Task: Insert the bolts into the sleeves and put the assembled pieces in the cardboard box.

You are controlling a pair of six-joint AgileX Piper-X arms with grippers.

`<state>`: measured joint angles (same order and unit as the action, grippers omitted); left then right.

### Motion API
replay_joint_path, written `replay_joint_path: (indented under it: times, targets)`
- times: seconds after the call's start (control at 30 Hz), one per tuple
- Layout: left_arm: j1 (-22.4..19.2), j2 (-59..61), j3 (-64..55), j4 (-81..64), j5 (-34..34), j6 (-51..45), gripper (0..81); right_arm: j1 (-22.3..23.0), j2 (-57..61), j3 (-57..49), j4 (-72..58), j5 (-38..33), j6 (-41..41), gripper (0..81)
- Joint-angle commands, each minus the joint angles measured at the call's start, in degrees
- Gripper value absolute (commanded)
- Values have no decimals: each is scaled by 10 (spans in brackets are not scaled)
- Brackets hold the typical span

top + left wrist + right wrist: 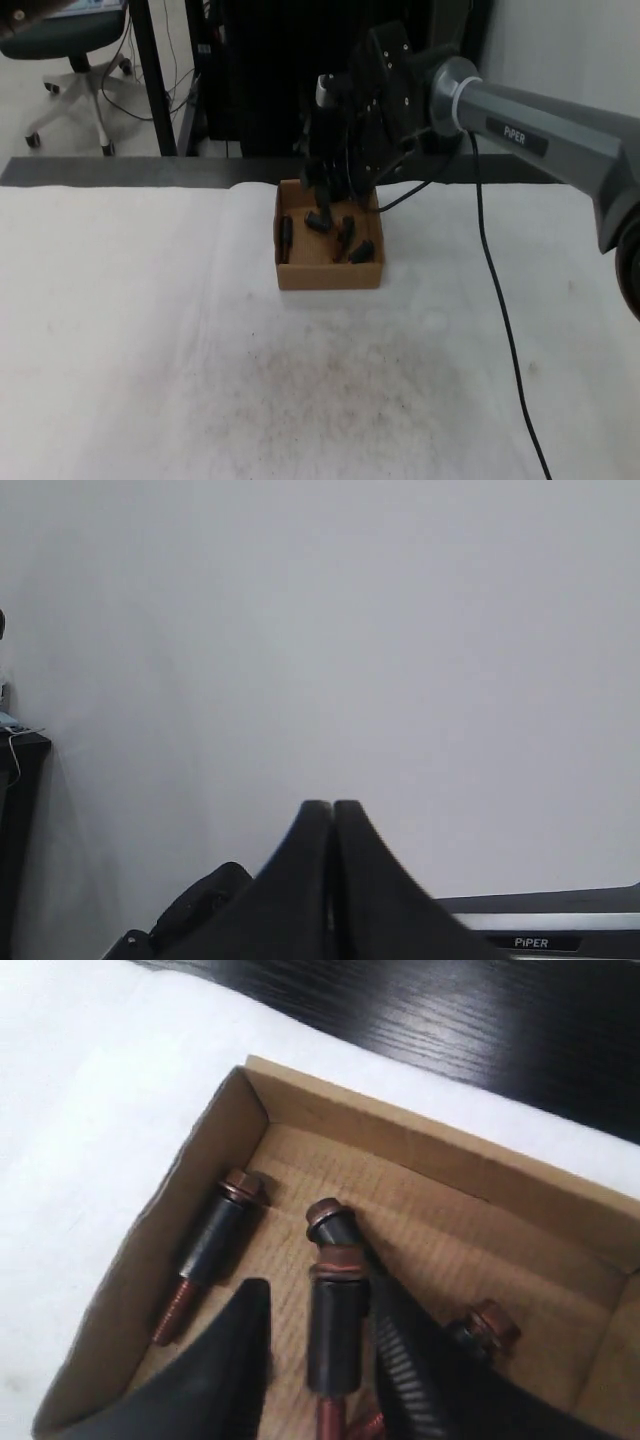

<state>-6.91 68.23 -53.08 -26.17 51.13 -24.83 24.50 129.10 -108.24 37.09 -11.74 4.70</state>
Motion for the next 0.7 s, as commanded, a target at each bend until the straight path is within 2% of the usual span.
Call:
replay_joint_path:
  times: [0.0,0.1,0.13,0.2,0.27,0.5,0.67]
  targets:
    - [0,-7,-1,-2,4,4,3,-4,-5,-6,-5,-6,5,344]
    - [0,-7,-1,-2,4,4,3,-4,-9,-6,-5,-6,10,334]
    - [0,-7,-1,-2,4,4,3,-4,-13,-6,-5,-6,10,305]
    - [0,-7,-1,-2,4,4,3,-5,-24,-6,-5,7,10,189]
    - [0,-7,-1,-2,4,4,3,-4,-41,-6,-5,27,8,9]
    - [0,-7,-1,-2,4,6,3,-6,-112,-6,40,60,10,8]
    - [0,-32,-1,57,-21,84,3,-9,-180,-3,116,55,7,8]
